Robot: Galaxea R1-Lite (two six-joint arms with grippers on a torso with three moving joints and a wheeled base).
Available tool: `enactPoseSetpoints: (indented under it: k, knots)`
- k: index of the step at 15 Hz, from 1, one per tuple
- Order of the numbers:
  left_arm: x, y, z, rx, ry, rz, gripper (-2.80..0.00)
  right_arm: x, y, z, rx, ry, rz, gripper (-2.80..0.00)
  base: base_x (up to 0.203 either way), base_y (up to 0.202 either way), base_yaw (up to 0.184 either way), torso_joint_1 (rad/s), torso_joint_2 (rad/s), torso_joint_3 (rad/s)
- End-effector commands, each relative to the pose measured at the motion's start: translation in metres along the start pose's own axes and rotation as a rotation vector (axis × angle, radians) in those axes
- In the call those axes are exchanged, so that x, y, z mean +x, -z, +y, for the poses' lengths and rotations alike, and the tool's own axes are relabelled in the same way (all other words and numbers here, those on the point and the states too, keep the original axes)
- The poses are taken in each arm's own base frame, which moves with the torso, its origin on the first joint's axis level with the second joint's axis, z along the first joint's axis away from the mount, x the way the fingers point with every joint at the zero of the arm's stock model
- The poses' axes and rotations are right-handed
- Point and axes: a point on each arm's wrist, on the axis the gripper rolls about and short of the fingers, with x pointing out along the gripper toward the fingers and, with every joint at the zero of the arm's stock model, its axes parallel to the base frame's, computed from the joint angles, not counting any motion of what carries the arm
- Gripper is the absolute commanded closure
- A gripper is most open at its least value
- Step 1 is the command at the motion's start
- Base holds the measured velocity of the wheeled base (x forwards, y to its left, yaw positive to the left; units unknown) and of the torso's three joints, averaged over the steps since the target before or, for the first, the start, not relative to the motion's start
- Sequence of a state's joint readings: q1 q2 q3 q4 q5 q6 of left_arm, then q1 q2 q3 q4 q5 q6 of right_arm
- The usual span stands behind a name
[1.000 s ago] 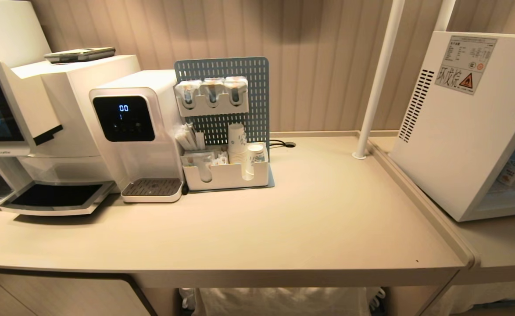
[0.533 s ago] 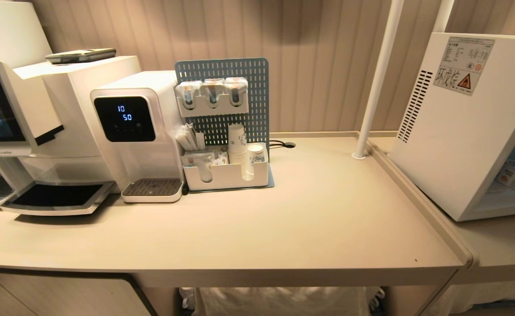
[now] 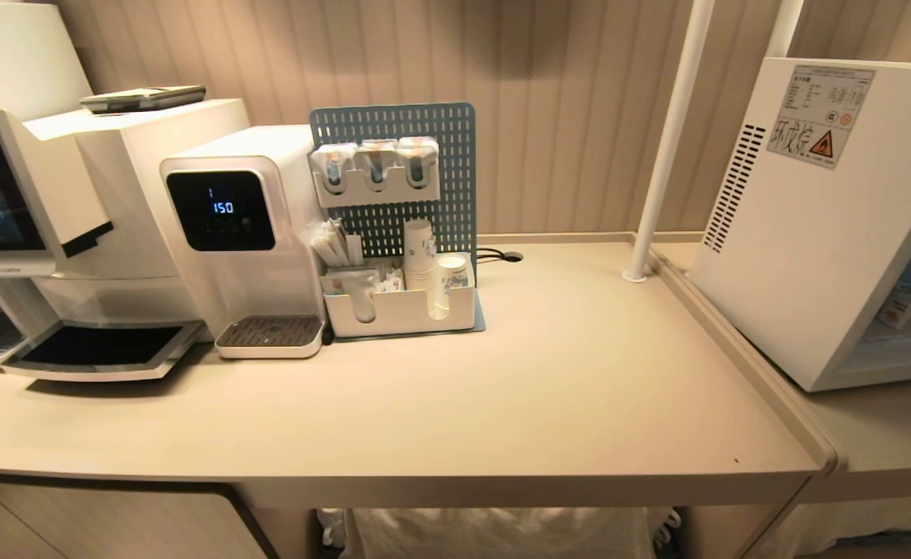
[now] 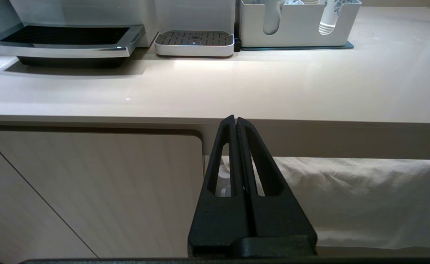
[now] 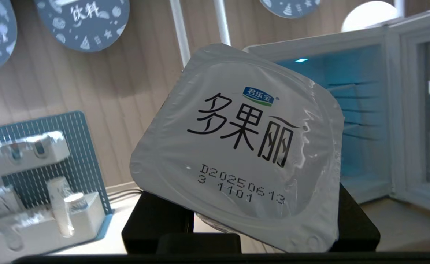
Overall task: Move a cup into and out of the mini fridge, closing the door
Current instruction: Put the yoghurt in the freezer
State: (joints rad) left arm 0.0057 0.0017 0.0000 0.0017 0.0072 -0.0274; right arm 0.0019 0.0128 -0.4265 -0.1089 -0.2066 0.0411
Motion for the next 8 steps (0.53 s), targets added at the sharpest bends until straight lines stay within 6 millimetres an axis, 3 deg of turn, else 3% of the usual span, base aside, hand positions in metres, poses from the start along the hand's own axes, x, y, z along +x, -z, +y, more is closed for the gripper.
enactPoseSetpoints:
  k: [1, 4, 8]
  knots:
    - [0.0, 0.0, 0.0, 0.0, -0.001, 0.001, 0.0, 0.005, 0.04, 0.0, -0.043, -0.037, -0.029, 0.0, 0.0, 0.0, 0.0, 0.0, 0.0, 0.0]
    - [0.0, 0.0, 0.0, 0.0, -0.001, 0.001, 0.0, 0.005, 0.083, 0.001, -0.063, -0.137, 0.009, 0.0, 0.0, 0.0, 0.0, 0.0, 0.0, 0.0]
    - [0.0, 0.0, 0.0, 0.0, -0.001, 0.001, 0.0, -0.001, 0.116, 0.0, -0.046, -0.193, 0.35, 0.0, 0.0, 0.0, 0.0, 0.0, 0.0, 0.0]
